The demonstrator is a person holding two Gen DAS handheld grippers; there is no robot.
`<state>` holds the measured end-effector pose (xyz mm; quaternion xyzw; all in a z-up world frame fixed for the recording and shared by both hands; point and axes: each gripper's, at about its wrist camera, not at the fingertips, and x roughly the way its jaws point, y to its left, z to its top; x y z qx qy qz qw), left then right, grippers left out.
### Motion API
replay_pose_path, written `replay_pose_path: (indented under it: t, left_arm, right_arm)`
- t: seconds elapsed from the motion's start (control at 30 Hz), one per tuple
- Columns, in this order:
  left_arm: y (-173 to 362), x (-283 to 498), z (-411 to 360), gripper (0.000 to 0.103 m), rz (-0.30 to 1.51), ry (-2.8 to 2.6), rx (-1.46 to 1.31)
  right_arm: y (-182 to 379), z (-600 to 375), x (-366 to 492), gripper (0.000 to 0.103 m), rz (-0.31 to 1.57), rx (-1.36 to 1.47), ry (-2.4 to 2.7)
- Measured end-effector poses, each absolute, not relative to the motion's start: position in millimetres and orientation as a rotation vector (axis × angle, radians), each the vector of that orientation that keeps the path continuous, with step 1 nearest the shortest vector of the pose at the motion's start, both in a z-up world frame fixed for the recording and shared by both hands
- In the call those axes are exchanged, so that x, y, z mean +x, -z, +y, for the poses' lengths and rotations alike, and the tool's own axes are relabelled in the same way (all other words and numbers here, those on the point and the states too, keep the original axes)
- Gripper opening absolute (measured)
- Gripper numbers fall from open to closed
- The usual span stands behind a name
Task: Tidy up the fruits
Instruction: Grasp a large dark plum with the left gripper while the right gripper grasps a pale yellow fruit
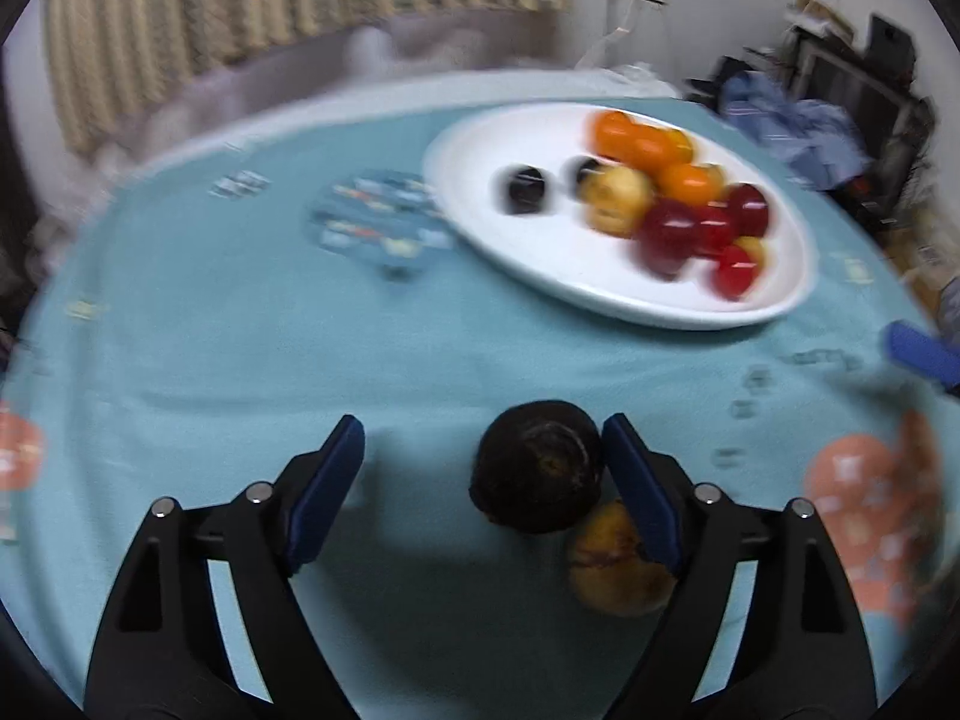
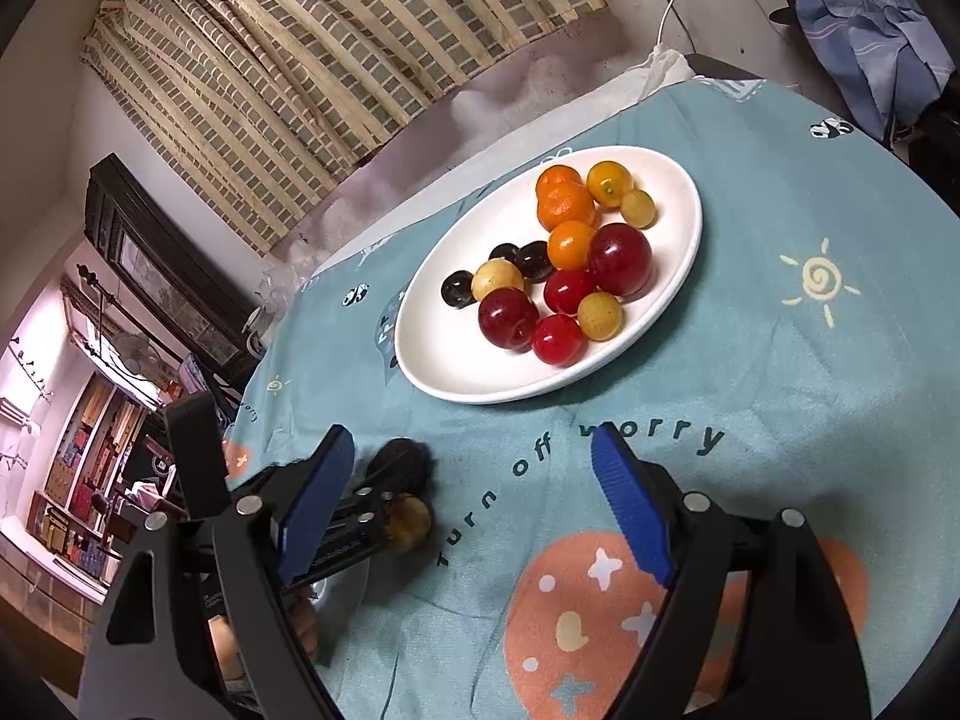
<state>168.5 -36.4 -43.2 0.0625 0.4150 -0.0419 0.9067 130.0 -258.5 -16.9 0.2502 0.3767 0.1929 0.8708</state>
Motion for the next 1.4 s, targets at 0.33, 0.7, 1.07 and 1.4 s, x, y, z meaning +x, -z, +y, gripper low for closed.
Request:
replay_pose_path:
  t: [0.33,0.7,1.07,1.4]
  left_arm:
    - [41.1,157.5,2.2,0.085,0.834,0.066,0.045]
    - [50.1,157.9,-8.3,0.045,0.856,0.112,0.085]
    - [45.0,160.5,10.4,0.045,0.847,0.088,0.010]
    - [50.9,163.3,8.2,0.045,0.866,0.096,0.014]
  right_arm:
    - [14.0,-229.9,121.6,0.082,0.766,0.367,-0.446]
    - [31.6,-180.4,113.7,0.082,0.807,0.143,-0.518]
    - [48.7,-133.6,119.8,0.074,0.800,-0.044,-0.507]
    - [64.7,-123.9,135.0,0.038,0.881,-0.009,-0.522]
